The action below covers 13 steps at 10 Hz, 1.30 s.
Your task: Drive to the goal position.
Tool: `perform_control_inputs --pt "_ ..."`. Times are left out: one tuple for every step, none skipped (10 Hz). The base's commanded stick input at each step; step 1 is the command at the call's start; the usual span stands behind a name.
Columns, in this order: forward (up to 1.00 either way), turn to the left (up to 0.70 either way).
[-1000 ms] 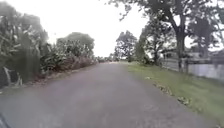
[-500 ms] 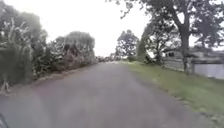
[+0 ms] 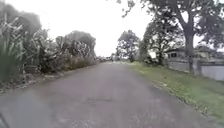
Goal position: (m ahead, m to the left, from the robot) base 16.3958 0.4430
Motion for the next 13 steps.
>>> perform_control_inputs --pt "1.00 0.00" --pt "1.00 0.00" --pt "1.00 0.00" --pt "1.00 0.00" --pt "1.00 0.00" --pt "1.00 0.00" --pt "1.00 0.00" --pt "1.00 0.00" --pt "1.00 0.00" --pt "1.00 0.00" --pt "1.00 0.00" --pt "1.00 0.00" --pt "1.00 0.00"
